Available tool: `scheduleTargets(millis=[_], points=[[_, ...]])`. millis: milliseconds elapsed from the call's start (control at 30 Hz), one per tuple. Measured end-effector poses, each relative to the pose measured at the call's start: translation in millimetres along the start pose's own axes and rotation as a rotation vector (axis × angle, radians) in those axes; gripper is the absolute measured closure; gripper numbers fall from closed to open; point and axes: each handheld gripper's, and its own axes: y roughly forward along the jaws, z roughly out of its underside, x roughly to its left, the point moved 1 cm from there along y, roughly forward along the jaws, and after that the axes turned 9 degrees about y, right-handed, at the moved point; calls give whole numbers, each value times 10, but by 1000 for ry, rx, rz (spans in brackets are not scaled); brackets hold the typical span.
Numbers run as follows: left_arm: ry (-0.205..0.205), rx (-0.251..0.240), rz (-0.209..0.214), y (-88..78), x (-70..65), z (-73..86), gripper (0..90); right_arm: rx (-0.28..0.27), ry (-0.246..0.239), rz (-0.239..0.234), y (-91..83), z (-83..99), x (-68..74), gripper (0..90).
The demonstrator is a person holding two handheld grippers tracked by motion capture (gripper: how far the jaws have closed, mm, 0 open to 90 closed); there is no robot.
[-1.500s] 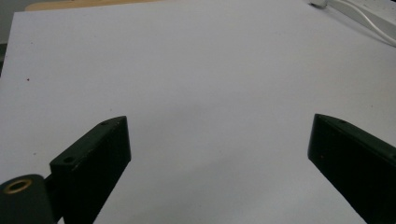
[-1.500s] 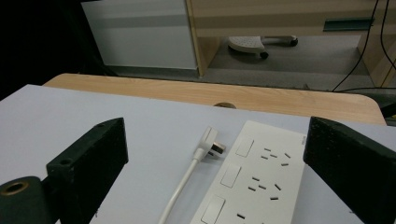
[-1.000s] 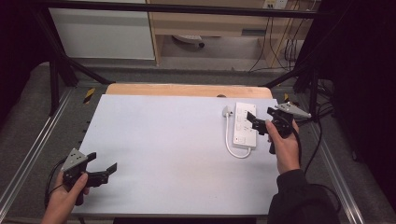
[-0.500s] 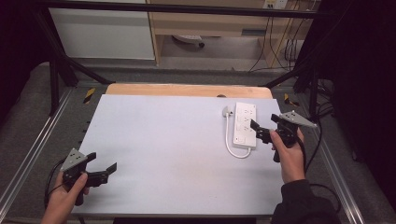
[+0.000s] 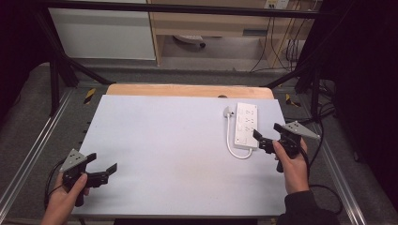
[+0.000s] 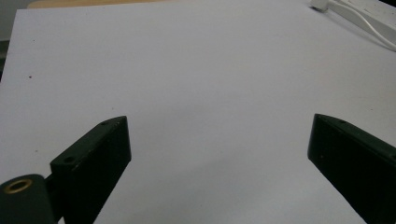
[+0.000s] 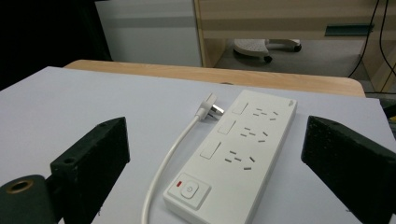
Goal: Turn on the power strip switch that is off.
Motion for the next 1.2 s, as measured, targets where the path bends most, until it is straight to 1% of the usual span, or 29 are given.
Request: scheduleTargets(millis=[233,467,800,1000,1100,1167,1200], points=[[-3,-2,0,-2,3,1,62,16,0,2,-46,140,-8,78],[-4,-3,-1,-1,3,0,63,33,10,5,-84,273,-30,75],[-4,-2,-1,-3,4,0,62,56,17,5,-97,440,-34,69],[-4,-2,0,-2,3,0,62,81,31,2,-87,558,-28,62],[-3,-2,0,-2,1,-1,63,102,15,13,-72,618,-24,56],[-2,-3,4,0,-3,-3,62,135,-9,32,-48,682,-13,47],[-1,-3,4,1,-5,-4,62,163,-25,46,-29,718,-10,39]])
